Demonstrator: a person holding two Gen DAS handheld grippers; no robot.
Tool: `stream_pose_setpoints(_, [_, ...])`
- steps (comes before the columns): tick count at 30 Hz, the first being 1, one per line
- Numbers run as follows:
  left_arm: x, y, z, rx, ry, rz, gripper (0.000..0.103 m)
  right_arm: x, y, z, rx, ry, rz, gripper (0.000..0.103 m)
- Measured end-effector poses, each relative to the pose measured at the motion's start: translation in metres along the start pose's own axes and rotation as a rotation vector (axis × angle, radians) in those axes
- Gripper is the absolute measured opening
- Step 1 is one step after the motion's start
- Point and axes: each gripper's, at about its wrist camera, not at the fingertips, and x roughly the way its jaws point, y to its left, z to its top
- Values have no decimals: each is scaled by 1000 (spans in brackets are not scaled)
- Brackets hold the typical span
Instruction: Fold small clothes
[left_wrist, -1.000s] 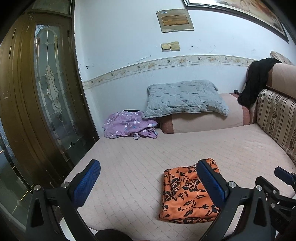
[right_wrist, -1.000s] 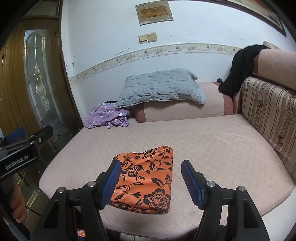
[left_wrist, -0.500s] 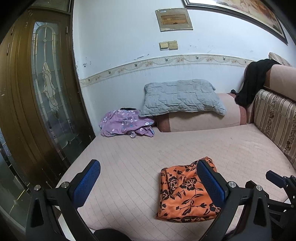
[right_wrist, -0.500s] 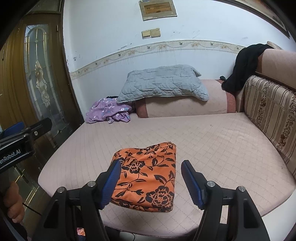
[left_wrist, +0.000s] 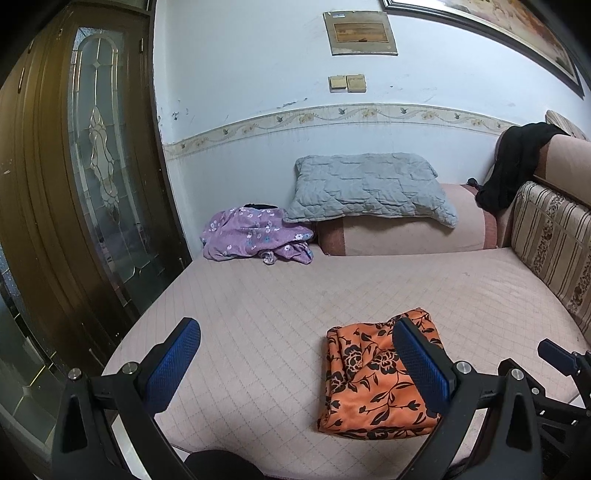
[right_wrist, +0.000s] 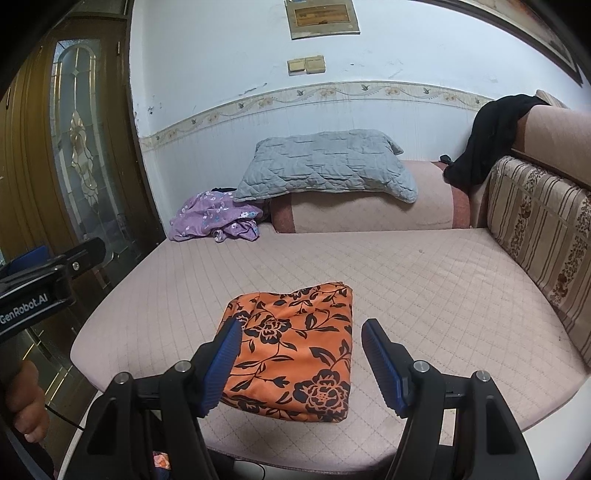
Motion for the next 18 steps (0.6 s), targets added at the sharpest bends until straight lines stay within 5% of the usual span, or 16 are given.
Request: stream_pose_setpoints(18, [17, 28, -4, -63, 16, -14, 103, 6, 27, 11, -56, 3, -51, 71])
